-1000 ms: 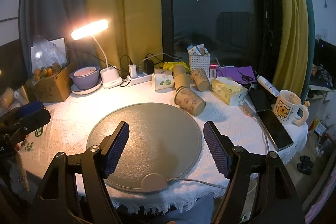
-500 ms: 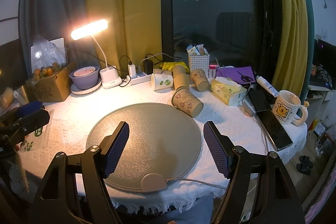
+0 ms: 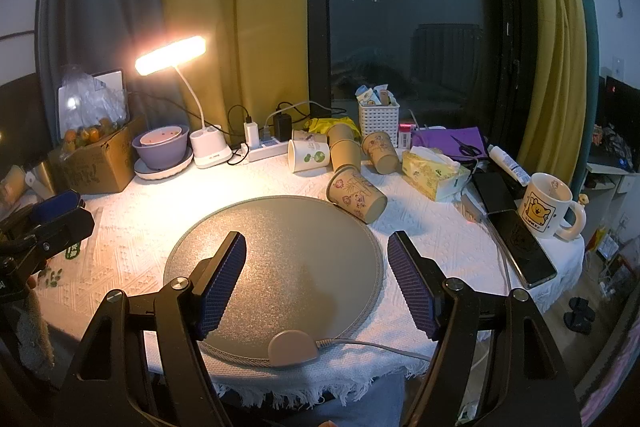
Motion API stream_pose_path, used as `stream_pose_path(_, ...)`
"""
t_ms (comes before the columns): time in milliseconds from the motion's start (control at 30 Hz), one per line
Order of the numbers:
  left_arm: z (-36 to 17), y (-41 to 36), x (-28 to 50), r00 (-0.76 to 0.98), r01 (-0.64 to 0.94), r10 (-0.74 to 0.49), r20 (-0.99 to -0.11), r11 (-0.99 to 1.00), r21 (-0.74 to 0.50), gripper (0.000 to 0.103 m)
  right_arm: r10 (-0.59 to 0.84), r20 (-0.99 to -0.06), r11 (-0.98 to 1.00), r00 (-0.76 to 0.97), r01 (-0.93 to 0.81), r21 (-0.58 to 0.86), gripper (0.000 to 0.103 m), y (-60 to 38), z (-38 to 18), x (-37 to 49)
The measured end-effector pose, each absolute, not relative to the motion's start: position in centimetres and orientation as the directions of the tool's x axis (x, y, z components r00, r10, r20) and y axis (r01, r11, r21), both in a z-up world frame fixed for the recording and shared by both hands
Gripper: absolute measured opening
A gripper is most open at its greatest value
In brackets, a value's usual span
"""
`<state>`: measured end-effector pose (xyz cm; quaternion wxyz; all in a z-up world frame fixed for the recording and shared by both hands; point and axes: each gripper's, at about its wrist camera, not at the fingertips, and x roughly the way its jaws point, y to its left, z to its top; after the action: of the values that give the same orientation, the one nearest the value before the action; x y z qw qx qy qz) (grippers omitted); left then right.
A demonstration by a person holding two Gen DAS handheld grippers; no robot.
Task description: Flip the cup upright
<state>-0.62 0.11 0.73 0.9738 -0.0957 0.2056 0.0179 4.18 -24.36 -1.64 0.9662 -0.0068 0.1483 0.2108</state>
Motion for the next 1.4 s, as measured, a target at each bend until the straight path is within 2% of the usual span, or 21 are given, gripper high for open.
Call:
stream_pose_path(1067,0.5,0.2,-0.7,0.915,-0.07,-0.011,-0.402,0.98,-0.186,0.094,0.403,-0.295,0.911,0.866,-0.409,0.045,0.076,-24.1,-1.6,4.1)
stream_pose_path(1400,-1.6,0.6,3.2,0.885,-0.05,-0.043,-0.463,0.981,-0.187,0.094,0.391,-0.329,0.911,0.859,-0.413,0.003,0.076,-23.3,-1.8,6.5)
